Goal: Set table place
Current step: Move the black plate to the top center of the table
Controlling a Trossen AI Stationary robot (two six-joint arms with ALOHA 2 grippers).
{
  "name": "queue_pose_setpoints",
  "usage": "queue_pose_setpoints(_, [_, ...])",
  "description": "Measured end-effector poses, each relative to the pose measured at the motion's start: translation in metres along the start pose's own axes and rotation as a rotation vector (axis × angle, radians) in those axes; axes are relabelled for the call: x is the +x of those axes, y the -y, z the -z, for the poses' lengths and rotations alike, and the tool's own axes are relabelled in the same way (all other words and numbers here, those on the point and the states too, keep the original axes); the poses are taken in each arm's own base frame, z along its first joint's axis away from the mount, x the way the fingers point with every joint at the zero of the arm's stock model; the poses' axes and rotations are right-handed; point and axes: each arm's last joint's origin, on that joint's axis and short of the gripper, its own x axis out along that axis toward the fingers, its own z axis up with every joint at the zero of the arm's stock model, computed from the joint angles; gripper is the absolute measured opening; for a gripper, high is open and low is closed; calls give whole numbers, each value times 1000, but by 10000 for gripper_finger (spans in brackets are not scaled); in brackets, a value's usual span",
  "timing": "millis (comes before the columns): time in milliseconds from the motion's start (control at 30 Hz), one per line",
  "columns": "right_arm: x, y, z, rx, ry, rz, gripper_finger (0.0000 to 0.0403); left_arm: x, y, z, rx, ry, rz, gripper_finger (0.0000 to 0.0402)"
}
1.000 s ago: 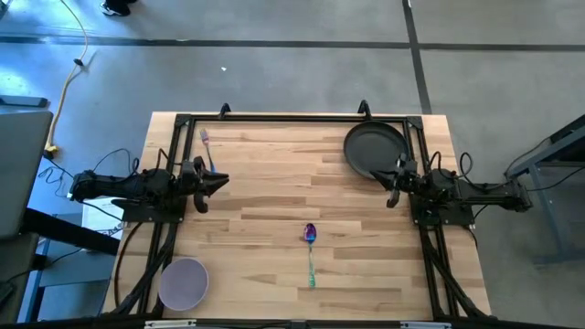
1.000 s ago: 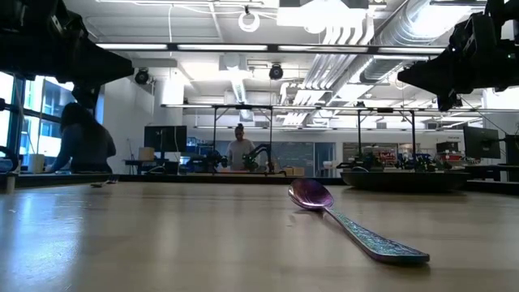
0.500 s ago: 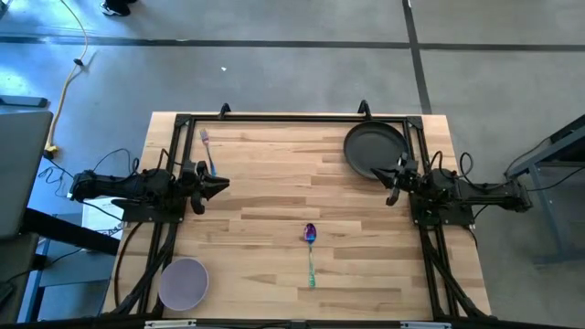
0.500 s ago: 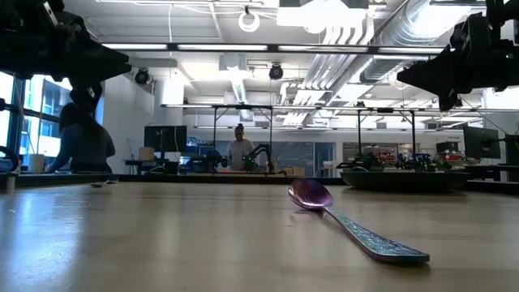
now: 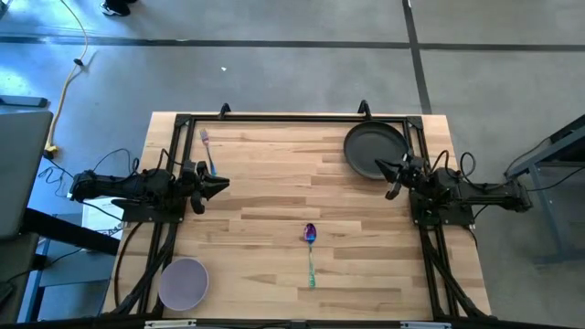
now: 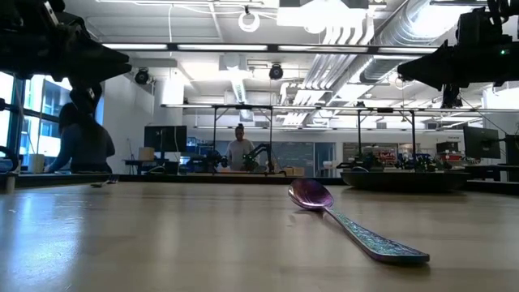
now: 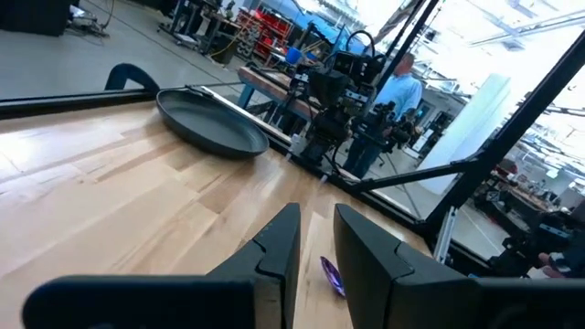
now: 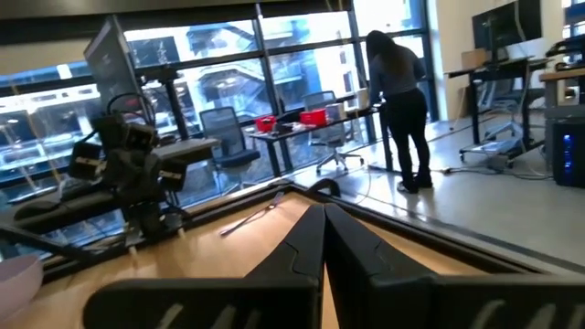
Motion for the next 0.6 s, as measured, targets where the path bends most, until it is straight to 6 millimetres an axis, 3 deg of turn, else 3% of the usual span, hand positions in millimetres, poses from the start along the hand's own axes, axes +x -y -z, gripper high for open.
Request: queue_pose_setpoints(600, [0, 0, 0, 1, 0, 1, 0, 0, 1, 0, -31, -15, 28, 60])
